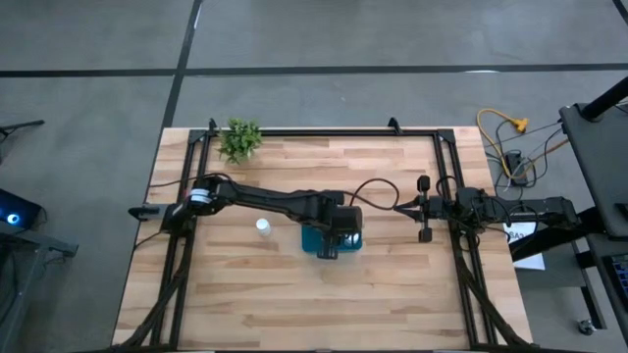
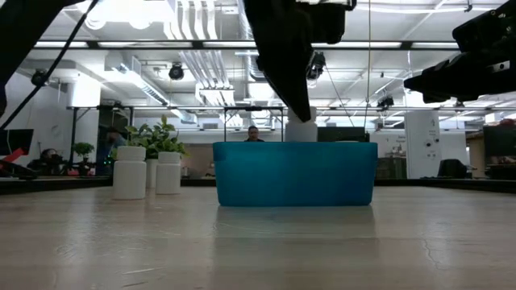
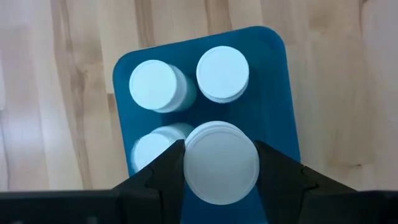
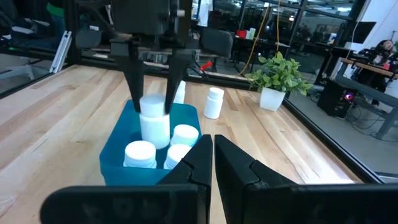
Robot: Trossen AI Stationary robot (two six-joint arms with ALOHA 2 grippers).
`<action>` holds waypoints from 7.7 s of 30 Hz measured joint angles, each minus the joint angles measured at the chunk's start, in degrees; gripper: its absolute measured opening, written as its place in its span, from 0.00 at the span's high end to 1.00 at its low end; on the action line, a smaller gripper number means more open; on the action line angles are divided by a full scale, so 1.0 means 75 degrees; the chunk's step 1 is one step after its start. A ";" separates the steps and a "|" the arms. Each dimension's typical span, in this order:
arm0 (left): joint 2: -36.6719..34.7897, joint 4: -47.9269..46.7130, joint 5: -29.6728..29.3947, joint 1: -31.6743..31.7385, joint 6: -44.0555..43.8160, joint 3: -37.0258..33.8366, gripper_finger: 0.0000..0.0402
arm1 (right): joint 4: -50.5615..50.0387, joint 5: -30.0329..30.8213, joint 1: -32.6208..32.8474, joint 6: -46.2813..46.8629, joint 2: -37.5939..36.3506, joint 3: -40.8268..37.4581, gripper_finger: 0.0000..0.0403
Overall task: Pick and place pill bottles into a basket
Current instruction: Put the white pill bottle into the blue bin
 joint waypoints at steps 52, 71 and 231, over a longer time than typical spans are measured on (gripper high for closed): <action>-0.0009 0.1376 0.0219 -0.0012 -0.0024 -0.1234 0.53 | -0.0003 0.0000 0.0002 0.0000 0.0003 0.0000 0.98; -0.1157 0.0451 -0.0369 -0.0152 -0.0032 -0.0971 0.52 | 0.0000 0.0008 0.0003 0.0000 -0.0003 0.0000 0.98; -0.5721 0.1798 0.1169 0.1102 0.1644 -0.8618 0.18 | -0.0003 -0.0001 0.0002 0.0000 0.0004 -0.0003 0.98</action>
